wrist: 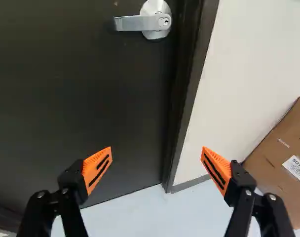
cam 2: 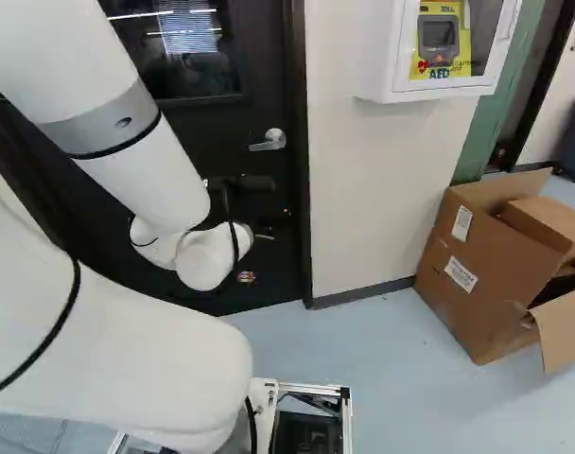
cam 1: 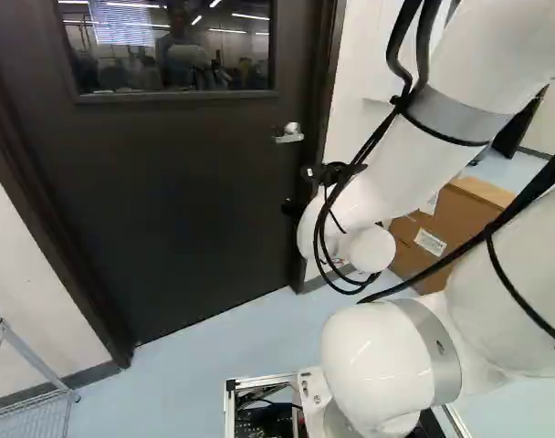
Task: Open the door and move inside
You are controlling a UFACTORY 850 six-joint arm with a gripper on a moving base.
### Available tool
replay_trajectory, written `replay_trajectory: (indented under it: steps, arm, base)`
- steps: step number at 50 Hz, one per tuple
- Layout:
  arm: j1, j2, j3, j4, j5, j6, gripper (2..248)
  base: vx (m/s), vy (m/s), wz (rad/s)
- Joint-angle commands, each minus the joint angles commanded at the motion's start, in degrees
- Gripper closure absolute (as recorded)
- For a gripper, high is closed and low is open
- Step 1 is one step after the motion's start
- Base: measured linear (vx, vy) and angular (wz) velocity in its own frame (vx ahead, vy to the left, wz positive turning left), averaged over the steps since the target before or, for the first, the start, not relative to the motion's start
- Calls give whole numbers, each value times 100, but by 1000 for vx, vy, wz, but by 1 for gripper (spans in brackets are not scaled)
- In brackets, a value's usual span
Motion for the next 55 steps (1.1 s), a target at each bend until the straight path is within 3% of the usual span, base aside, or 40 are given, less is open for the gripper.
replay_trajectory:
  steps: [25,55]
  arm:
    - [0,-47,-40,0,0,0,3]
    - [67,-314,-540,0,0,0,3]
  base:
    - [5,6,-4]
    - [0,0,0]
